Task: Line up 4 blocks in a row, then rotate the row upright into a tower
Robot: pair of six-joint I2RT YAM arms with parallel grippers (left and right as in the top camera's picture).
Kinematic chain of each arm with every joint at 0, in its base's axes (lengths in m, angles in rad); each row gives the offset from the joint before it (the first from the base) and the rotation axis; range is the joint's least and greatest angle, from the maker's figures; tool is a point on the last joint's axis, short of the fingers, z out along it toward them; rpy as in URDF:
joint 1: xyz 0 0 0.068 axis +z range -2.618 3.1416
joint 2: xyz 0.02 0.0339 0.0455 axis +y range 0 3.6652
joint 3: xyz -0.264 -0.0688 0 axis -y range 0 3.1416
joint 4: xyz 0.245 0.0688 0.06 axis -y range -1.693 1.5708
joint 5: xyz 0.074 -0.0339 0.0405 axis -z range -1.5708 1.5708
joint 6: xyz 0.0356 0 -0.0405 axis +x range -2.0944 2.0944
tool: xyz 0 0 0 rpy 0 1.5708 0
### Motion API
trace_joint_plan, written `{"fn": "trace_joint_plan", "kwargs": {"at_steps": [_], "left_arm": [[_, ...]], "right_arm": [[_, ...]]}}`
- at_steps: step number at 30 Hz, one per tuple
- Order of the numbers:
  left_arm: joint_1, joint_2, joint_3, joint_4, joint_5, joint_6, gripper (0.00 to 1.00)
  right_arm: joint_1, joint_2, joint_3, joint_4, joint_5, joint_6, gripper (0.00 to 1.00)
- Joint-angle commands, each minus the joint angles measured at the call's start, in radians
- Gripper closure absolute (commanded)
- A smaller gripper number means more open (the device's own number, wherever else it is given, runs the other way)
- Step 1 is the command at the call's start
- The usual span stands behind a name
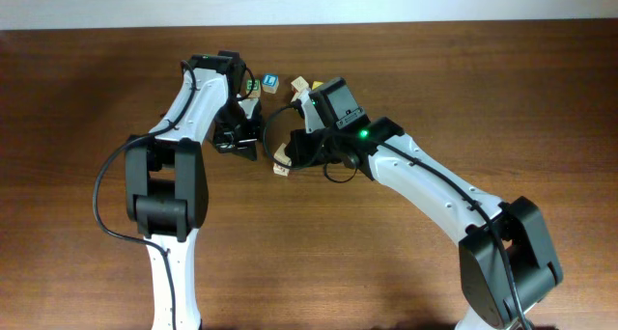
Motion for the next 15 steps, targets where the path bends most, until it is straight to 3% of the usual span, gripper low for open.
{"fn": "trace_joint_plan", "kwargs": {"at_steps": [1, 15], "left_arm": [[-0.004, -0.029, -0.005, -0.002, -0.006, -0.013, 1.0], [-0.001, -0.029, -0.005, 0.002, -0.01, -0.013, 1.0]], "right_arm": [[0.01, 0.031, -0.006, 0.009, 0.029, 0.001, 0.96], [0.01, 0.032, -0.006, 0.072, 0.055, 0.0, 0.96]]}}
